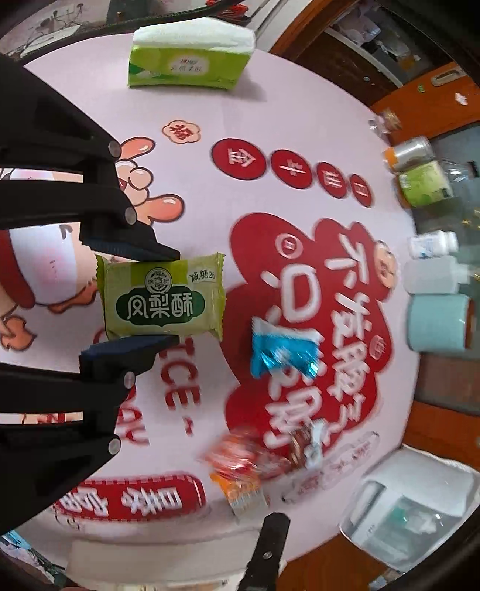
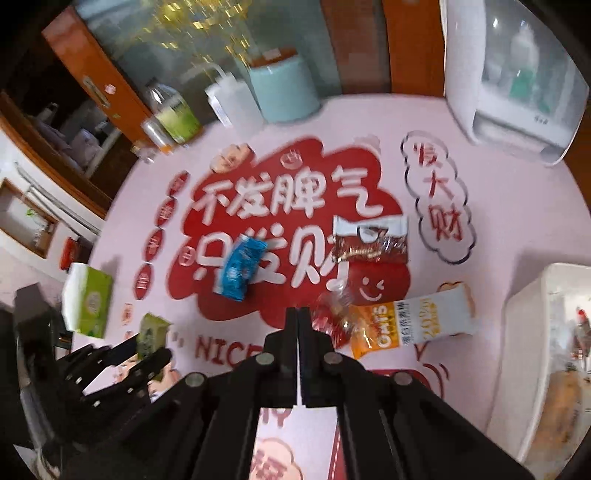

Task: Organize snacks
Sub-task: 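Grasp the green pineapple-cake pack with the left tool while the right tool reaches toward the red bread bag, then grasp the red-labelled bread bag with the right tool while the left tool holds the green pack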

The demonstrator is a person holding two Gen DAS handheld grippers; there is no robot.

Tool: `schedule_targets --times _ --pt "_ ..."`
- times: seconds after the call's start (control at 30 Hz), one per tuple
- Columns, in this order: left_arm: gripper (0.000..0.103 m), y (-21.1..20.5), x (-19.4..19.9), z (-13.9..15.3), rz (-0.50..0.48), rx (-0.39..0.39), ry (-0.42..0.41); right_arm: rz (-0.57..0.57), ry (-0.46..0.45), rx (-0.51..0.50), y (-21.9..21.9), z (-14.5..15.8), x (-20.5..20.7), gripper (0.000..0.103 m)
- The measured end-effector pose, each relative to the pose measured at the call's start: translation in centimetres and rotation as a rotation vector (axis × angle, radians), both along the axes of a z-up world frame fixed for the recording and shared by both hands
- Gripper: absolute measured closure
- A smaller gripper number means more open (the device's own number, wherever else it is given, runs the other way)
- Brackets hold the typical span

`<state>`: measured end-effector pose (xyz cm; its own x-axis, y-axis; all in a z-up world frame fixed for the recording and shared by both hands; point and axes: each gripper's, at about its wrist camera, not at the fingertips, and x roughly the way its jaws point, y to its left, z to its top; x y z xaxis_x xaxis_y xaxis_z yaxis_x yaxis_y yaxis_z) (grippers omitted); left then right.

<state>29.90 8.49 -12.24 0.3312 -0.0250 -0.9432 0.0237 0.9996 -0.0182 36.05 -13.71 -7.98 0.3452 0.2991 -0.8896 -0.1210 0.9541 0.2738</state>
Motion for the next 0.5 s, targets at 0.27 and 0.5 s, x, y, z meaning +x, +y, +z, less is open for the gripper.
schedule_targets --times 0.27,0.5 --pt "0.067 -3.6 -1.7 4.7 -0.059 -0.034 -0.071 0.045 -0.055 0.000 -1.2 4.1 -3.5 0.103" --pt "0.067 -5.1 -4.4 5.3 -0.081 -0.040 -0.073 -0.023 0.065 0.023 -1.5 -2.5 -3.1 0.065"
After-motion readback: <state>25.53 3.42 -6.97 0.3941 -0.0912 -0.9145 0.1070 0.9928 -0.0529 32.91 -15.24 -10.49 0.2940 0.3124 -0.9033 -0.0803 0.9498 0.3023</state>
